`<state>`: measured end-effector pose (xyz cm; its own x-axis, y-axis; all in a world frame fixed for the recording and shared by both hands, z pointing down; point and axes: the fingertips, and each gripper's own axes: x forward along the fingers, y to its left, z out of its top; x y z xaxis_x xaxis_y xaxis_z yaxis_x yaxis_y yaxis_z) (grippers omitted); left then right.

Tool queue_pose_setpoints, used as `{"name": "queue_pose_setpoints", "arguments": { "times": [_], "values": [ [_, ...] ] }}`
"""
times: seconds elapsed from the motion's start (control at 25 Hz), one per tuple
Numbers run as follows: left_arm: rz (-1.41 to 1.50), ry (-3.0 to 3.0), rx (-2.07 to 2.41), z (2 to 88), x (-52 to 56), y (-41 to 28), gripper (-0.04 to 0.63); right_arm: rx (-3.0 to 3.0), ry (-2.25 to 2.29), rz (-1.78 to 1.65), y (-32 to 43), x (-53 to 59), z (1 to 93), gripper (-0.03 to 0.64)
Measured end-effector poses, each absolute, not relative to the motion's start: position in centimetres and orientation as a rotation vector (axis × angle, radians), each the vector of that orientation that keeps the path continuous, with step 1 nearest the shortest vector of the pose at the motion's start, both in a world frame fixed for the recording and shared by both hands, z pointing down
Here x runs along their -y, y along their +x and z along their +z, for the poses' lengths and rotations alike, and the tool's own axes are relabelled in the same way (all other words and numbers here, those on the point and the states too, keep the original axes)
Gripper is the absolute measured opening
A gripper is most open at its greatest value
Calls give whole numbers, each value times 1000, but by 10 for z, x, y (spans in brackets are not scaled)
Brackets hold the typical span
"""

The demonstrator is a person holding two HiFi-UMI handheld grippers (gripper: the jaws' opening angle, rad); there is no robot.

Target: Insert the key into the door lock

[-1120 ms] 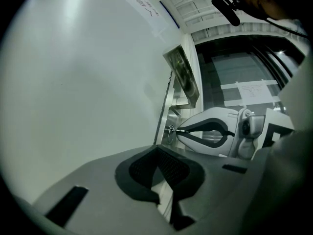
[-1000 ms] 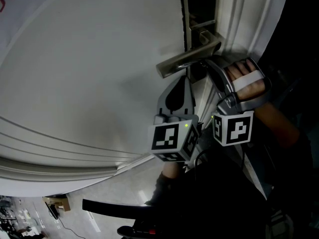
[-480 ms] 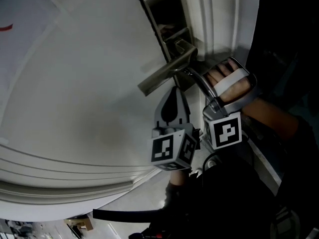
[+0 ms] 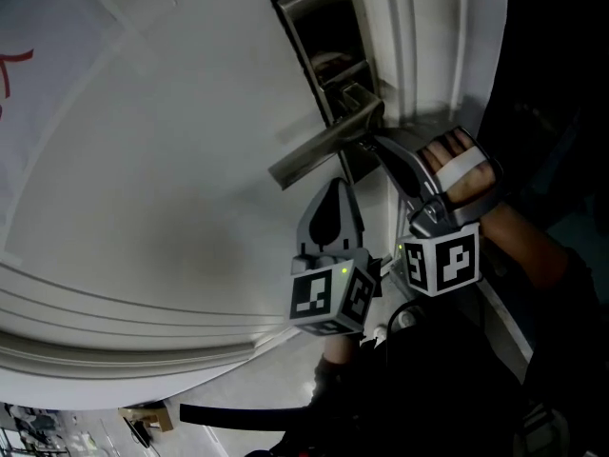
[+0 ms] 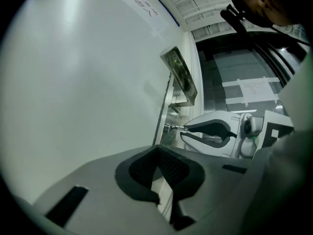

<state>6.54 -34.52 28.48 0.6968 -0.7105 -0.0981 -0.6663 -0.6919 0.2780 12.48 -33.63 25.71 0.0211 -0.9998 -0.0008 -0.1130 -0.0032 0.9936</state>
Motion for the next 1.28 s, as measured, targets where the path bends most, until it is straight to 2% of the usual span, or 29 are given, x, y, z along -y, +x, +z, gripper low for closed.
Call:
{"name": "queue_pose_setpoints", "arguments": {
  "times": [0.32, 0.6, 0.96, 1.28],
  "values": [
    [-219, 2667, 1136, 289, 339, 64, 0, 1645, 1710, -980, 149, 303, 239, 14],
    [-227, 2709, 1124, 297, 336, 72, 0, 2213, 2168, -487, 151, 298, 252, 2],
    [-142, 2680, 1147, 315, 333, 77, 0, 2610, 2082, 55, 138, 306, 284, 0],
    [-180, 2723, 1163, 319, 337, 78, 0, 2571, 2045, 63, 137, 310, 293, 0]
  ]
}}
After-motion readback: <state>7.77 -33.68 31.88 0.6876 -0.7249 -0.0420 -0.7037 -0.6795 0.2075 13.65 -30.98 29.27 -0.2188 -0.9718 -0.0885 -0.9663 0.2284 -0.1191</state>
